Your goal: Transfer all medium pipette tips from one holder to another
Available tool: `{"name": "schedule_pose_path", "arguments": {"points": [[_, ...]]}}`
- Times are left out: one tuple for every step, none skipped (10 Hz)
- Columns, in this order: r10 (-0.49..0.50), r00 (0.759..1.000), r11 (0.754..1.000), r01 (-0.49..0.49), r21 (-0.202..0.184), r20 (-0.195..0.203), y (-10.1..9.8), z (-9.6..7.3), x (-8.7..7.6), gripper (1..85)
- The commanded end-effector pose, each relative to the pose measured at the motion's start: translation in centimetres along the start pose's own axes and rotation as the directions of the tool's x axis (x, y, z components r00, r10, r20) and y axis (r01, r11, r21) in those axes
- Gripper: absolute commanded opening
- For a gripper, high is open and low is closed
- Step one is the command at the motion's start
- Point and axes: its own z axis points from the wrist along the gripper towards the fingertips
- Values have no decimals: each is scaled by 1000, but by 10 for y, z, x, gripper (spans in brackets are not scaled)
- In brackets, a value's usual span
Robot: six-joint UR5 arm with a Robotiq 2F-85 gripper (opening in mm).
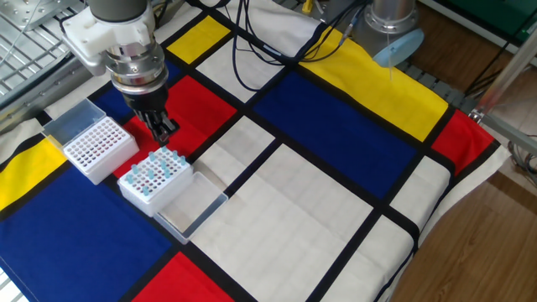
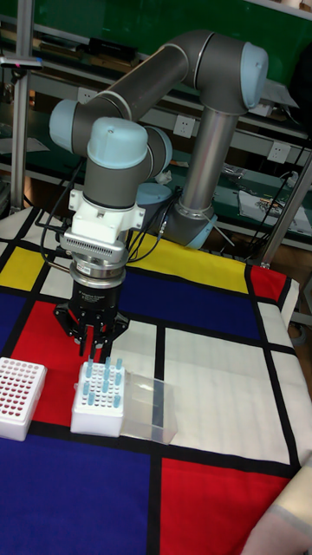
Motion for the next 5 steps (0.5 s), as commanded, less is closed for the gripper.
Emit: {"name": "schedule_pose_path", "arguments": {"points": [[7, 1000, 1000, -7, -4, -1, 0, -1, 0, 220], [7, 1000, 1000, -7, -3, -2, 0, -1, 0, 220], [7, 1000, 1000, -7, -3, -2, 0, -1, 0, 220], [6, 1000, 1000, -6, -2, -2, -1, -1, 0, 220], [4, 1000, 1000, -4, -2, -2, -1, -1, 0, 220]]}}
